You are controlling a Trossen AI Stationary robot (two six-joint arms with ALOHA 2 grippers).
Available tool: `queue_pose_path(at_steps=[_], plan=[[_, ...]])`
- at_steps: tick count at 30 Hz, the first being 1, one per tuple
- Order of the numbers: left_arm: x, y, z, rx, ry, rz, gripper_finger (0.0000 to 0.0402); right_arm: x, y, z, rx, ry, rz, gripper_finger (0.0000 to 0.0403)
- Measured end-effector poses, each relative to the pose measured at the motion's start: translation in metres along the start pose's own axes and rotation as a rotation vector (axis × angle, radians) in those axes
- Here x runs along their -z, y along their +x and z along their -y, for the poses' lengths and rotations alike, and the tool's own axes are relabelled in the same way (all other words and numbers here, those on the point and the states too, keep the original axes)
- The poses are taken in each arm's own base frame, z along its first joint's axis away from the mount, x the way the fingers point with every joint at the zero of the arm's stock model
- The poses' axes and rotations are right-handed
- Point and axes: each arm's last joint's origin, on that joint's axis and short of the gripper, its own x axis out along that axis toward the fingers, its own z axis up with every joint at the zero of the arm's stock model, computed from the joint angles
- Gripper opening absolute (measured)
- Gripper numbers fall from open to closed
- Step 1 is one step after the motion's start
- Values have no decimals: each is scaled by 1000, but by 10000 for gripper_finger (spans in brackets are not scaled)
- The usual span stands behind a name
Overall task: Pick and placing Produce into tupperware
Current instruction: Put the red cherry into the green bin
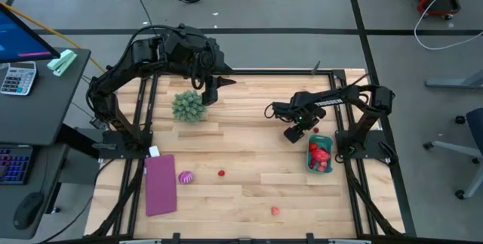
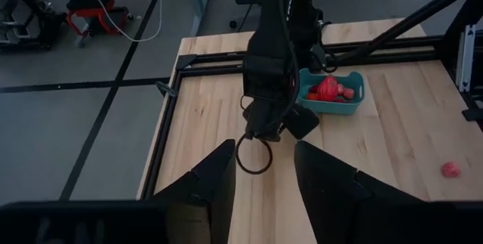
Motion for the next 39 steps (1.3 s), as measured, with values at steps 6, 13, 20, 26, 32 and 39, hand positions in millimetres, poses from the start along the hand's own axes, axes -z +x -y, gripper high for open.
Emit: queue_pose_path(at_steps=[6, 13, 20, 26, 32, 39], plan=[[0, 0, 0, 0, 2, 0, 137, -3, -1, 7, 61, 3, 28, 225], [0, 0, 0, 0, 31, 0, 139, -5, -2, 17, 63, 28, 3, 225], [0, 0, 0, 0, 56, 0, 146, -6, -2, 19, 62, 22, -3, 218], [0, 0, 0, 0, 58, 0, 138, -10, -8, 16, 45, 8, 23, 211], [0, 0, 0, 0, 58, 0, 136, -20, -25, 14, 67, -18, 121, 206], [1, 0, 0, 3, 57, -15, 145, -21, -30, 18, 83, 143, 112, 206]])
